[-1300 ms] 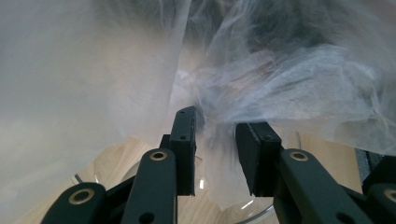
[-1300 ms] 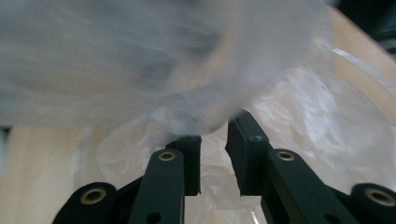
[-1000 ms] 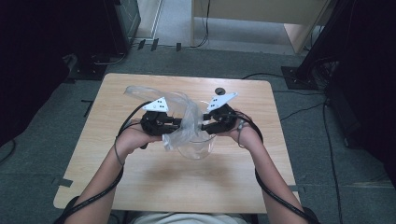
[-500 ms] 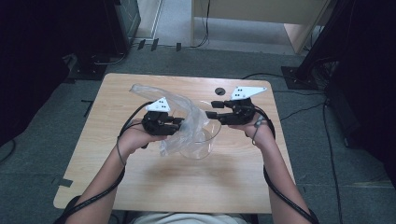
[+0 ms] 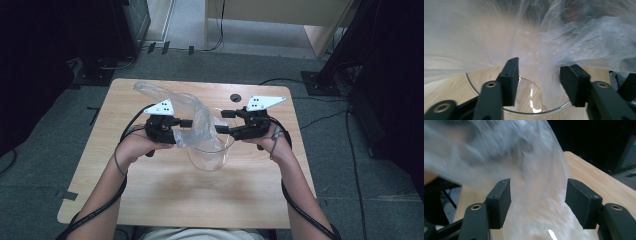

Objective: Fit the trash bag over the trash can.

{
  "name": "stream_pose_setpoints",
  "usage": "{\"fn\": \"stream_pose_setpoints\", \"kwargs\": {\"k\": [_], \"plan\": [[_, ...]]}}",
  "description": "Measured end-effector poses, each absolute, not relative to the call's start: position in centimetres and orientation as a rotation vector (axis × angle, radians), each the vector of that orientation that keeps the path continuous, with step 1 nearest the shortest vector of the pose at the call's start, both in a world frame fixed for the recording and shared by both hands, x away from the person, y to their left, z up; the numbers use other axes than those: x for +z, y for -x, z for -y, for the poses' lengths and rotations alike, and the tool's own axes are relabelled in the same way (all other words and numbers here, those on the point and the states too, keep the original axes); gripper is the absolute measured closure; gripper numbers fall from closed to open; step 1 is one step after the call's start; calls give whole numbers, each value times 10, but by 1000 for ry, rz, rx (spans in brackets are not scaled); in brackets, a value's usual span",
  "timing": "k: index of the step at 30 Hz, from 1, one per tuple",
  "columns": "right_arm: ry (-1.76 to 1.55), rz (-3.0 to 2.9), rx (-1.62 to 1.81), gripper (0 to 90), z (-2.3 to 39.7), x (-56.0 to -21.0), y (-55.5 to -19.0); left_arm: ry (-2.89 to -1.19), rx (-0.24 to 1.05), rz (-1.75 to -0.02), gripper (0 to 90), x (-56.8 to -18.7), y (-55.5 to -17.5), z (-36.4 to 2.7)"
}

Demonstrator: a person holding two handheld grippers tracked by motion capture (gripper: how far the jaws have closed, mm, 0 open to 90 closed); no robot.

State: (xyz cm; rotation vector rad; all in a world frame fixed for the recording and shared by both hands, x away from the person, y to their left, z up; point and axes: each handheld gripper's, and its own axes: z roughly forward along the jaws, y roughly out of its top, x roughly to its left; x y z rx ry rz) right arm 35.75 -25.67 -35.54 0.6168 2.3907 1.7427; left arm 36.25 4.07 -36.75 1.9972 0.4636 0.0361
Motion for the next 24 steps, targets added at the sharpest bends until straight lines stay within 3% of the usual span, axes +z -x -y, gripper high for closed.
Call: {"fn": "stream_pose_setpoints", "kwargs": {"k": [2,5,9,13,24], "plan": [[-610,-2392,1770,378,248,-359,-359,-2025,43,-444,547,-371,-362,-36],[-581,-2415,1759,503,239,-365,-360,-2052,32,-431,583,-376,-362,-31],[-593,-2433,1737,768,235,-370,-361,-2058,25,-433,585,-380,-362,-27],[-651,-2434,1743,900,234,-373,-360,-2046,19,-448,573,-380,-364,-29],[-759,-2419,1632,900,242,-377,-364,-1985,18,-470,441,-375,-366,-44]]}}
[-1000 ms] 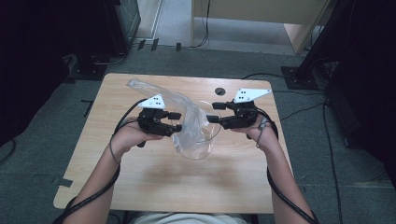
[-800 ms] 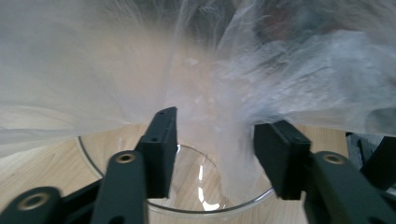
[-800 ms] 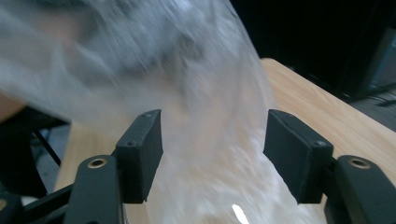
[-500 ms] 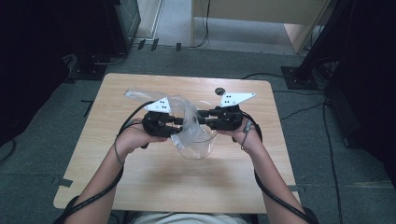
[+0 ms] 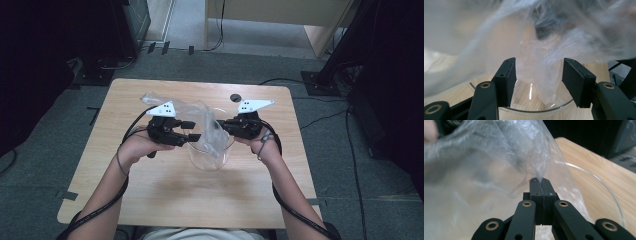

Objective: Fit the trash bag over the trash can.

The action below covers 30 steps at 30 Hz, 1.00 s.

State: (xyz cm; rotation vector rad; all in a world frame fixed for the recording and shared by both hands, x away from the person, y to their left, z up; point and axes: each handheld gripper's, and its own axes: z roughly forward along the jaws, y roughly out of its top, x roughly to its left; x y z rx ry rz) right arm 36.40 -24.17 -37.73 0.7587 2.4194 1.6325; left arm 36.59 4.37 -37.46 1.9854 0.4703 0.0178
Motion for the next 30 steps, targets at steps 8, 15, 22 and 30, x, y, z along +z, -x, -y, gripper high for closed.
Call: {"fn": "stream_pose_setpoints", "kwargs": {"k": [8,15,22,30], "plan": [[-819,-2480,1495,823,245,-386,-366,-1920,106,-515,431,-372,-369,-45],[-687,-2472,1518,530,254,-376,-363,-1917,142,-501,407,-372,-368,-41],[-540,-2441,1646,497,264,-363,-356,-1877,212,-513,397,-366,-370,-40],[-508,-2406,1703,449,261,-353,-352,-1859,203,-511,396,-355,-367,-46]]}}
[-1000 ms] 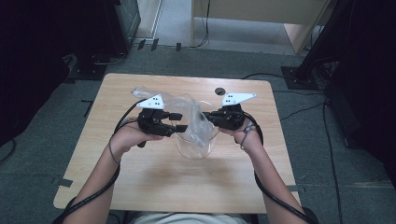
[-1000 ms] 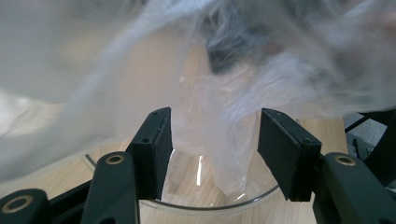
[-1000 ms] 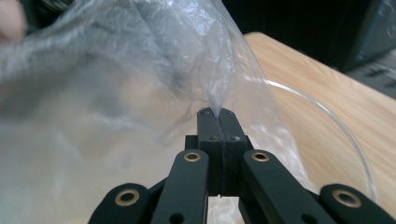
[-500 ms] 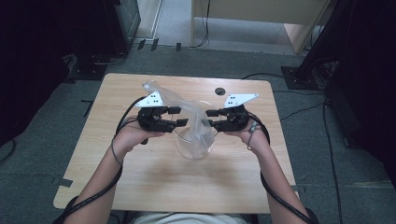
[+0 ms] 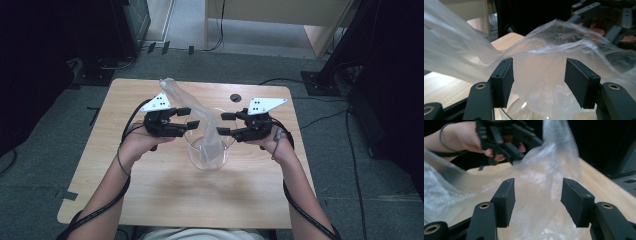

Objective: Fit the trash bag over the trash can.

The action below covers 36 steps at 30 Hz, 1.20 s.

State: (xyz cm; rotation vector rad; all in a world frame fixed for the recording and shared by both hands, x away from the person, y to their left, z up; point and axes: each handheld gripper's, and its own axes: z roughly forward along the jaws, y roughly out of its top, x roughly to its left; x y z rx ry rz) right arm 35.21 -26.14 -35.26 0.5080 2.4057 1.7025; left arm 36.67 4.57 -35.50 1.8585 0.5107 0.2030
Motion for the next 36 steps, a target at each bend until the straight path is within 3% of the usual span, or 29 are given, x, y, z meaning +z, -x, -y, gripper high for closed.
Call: {"fn": "stream_pose_setpoints", "kwargs": {"k": [3,10,22,28,34,36], "plan": [[-547,-2352,1724,451,267,-345,-351,-1897,144,-481,376,-357,-365,-43],[-693,-2322,1717,408,259,-330,-345,-1942,150,-458,374,-366,-363,-33],[-858,-2356,1608,446,272,-355,-361,-1936,176,-487,378,-366,-366,-39],[-953,-2269,1682,545,281,-359,-368,-1933,188,-507,383,-367,-368,-41],[-938,-2305,1633,589,269,-365,-378,-1937,189,-532,389,-370,-370,-41],[-945,-2327,1651,677,265,-368,-381,-1939,191,-532,391,-371,-370,-39]]}}
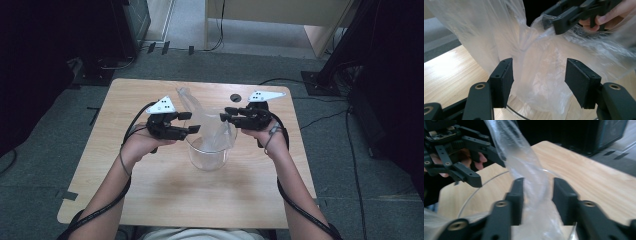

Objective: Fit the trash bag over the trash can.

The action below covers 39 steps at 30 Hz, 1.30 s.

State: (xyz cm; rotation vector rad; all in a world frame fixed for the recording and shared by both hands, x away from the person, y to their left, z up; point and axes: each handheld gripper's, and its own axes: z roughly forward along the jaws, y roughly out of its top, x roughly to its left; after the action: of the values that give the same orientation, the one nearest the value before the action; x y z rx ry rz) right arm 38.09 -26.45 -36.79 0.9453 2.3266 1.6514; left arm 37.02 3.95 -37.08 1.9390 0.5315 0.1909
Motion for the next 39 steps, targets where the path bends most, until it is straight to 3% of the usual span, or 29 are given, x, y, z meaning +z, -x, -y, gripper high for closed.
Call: {"fn": "stream_pose_setpoints", "kwargs": {"k": [3,5,11,14,16,22,32,34,36,39], "plan": [[-972,-2362,1697,862,257,-370,-382,-1947,179,-519,390,-373,-369,-35],[-995,-2359,1723,900,253,-371,-381,-1961,168,-506,390,-375,-367,-31],[-1030,-2341,1818,883,250,-370,-378,-1955,218,-513,388,-376,-368,-28],[-970,-2358,1821,698,250,-367,-376,-1927,233,-536,393,-373,-369,-31],[-965,-2331,1820,655,254,-364,-375,-1929,238,-534,395,-372,-369,-32],[-985,-2317,1786,640,271,-355,-372,-1946,230,-530,396,-374,-369,-33],[-1002,-2380,1627,696,283,-359,-370,-1948,228,-525,401,-373,-368,-33],[-993,-2417,1603,756,280,-363,-370,-1949,221,-518,401,-373,-368,-32],[-984,-2458,1551,893,276,-365,-371,-1950,215,-515,401,-373,-367,-31],[-989,-2493,1571,900,269,-369,-371,-1954,187,-505,402,-373,-366,-29]]}}
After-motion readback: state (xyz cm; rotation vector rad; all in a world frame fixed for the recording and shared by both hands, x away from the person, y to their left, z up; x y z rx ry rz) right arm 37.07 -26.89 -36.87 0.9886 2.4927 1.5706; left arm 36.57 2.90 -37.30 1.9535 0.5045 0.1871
